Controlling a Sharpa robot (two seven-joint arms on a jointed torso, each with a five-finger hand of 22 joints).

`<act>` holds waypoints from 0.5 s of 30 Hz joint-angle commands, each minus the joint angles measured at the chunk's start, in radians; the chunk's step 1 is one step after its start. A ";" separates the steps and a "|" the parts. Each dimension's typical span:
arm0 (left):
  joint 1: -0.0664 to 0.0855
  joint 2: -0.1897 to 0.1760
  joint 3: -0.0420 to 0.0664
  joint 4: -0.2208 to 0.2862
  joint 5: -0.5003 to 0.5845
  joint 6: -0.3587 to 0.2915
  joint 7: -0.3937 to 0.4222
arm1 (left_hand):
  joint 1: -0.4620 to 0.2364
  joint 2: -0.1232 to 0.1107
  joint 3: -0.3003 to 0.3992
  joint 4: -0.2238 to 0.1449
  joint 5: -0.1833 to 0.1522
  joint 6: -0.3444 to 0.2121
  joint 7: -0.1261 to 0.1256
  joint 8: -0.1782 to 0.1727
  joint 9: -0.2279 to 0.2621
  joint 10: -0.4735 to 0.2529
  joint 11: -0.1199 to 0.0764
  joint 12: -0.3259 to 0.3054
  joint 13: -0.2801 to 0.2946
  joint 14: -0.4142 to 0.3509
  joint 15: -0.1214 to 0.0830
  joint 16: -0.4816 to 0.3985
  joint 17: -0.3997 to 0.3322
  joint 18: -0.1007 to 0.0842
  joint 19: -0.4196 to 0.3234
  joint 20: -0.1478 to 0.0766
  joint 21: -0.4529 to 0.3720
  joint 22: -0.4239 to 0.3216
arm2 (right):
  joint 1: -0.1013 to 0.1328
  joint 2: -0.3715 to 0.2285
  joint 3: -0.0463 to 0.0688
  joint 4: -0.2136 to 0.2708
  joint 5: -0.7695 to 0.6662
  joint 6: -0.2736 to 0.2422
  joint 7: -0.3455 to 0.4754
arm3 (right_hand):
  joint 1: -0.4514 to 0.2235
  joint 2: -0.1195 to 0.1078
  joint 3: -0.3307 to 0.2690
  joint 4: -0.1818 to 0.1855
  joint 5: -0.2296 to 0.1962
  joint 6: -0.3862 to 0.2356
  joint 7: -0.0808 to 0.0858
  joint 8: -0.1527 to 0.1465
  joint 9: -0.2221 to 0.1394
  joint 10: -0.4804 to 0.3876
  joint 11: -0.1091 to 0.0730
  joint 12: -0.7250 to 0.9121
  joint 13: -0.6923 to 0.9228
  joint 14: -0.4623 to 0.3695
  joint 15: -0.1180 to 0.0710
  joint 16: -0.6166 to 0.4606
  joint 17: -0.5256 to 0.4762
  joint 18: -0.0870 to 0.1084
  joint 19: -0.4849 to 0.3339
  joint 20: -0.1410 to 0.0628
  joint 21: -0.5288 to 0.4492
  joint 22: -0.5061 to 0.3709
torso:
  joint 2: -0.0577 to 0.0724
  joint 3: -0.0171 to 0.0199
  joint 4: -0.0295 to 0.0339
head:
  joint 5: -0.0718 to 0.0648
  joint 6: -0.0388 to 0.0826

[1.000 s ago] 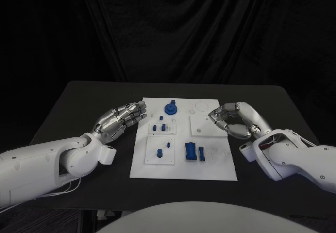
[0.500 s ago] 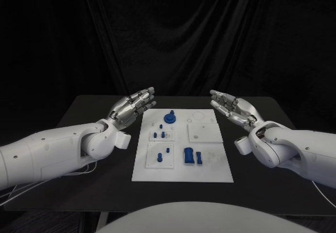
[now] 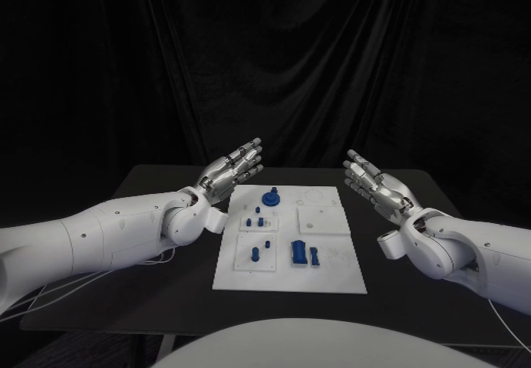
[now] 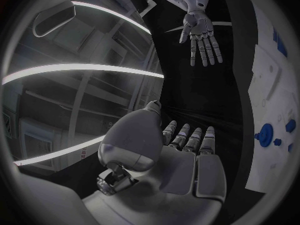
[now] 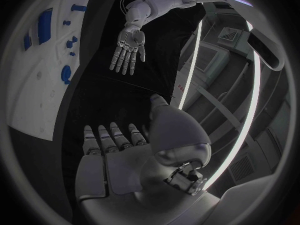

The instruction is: Assemble the parts on the task board

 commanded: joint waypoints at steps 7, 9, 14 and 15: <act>0.002 -0.012 0.028 0.044 0.007 -0.110 -0.017 | -0.561 -0.108 0.114 -0.128 -0.197 -0.067 0.040 -0.017 -0.017 -0.005 -0.045 -0.074 -0.018 -0.001 -0.061 -0.023 -0.006 -0.052 0.001 -0.088 -0.003 -0.001 | -0.004 0.021 0.053 0.023 0.049 -0.115 -0.010 | -0.557 -0.095 0.089 -0.171 -0.206 -0.004 0.091 -0.003 -0.003 -0.001 -0.019 -0.139 -0.006 -0.003 -0.116 -0.027 -0.003 -0.097 -0.002 -0.169 -0.004 -0.016 | 0.031 0.0034 0.0048 | -0.016 0.055; 0.001 -0.015 0.039 0.062 0.009 -0.156 -0.025 | -0.612 -0.118 0.114 -0.140 -0.214 -0.072 0.040 -0.017 -0.017 -0.005 -0.045 -0.079 -0.018 -0.001 -0.136 -0.023 -0.006 -0.132 0.001 -0.095 -0.003 -0.001 | -0.007 0.030 0.075 0.032 0.070 -0.161 -0.013 | -0.600 -0.095 0.089 -0.171 -0.206 -0.004 0.091 -0.003 -0.003 -0.001 -0.019 -0.139 -0.006 -0.003 -0.116 -0.027 -0.003 -0.097 -0.002 -0.169 -0.004 -0.016 | 0.043 0.0048 0.0064 | -0.023 0.078; -0.001 -0.027 0.075 0.119 0.015 -0.303 -0.052 | -0.716 -0.138 0.114 -0.162 -0.251 -0.147 0.040 -0.017 -0.017 -0.005 -0.045 -0.156 -0.018 -0.001 -0.136 -0.023 -0.006 -0.132 0.001 -0.109 -0.003 -0.001 | -0.015 0.059 0.146 0.059 0.139 -0.306 -0.023 | -0.698 -0.095 0.089 -0.171 -0.206 -0.004 0.091 -0.003 -0.003 -0.001 -0.019 -0.139 -0.006 -0.003 -0.116 -0.027 -0.003 -0.097 -0.002 -0.169 -0.004 -0.016 | 0.079 0.0093 0.0113 | -0.043 0.151; -0.002 -0.029 0.082 0.132 0.016 -0.334 -0.058 | -0.735 -0.141 0.114 -0.165 -0.258 -0.147 0.040 -0.017 -0.017 -0.005 -0.045 -0.156 -0.018 -0.001 -0.136 -0.023 -0.006 -0.132 0.001 -0.112 -0.003 -0.001 | -0.017 0.064 0.159 0.065 0.152 -0.334 -0.025 | -0.698 -0.095 0.089 -0.171 -0.206 -0.004 0.091 -0.003 -0.003 -0.001 -0.019 -0.139 -0.006 -0.003 -0.116 -0.027 -0.003 -0.097 -0.002 -0.169 -0.004 -0.016 | 0.086 0.0102 0.0123 | -0.047 0.166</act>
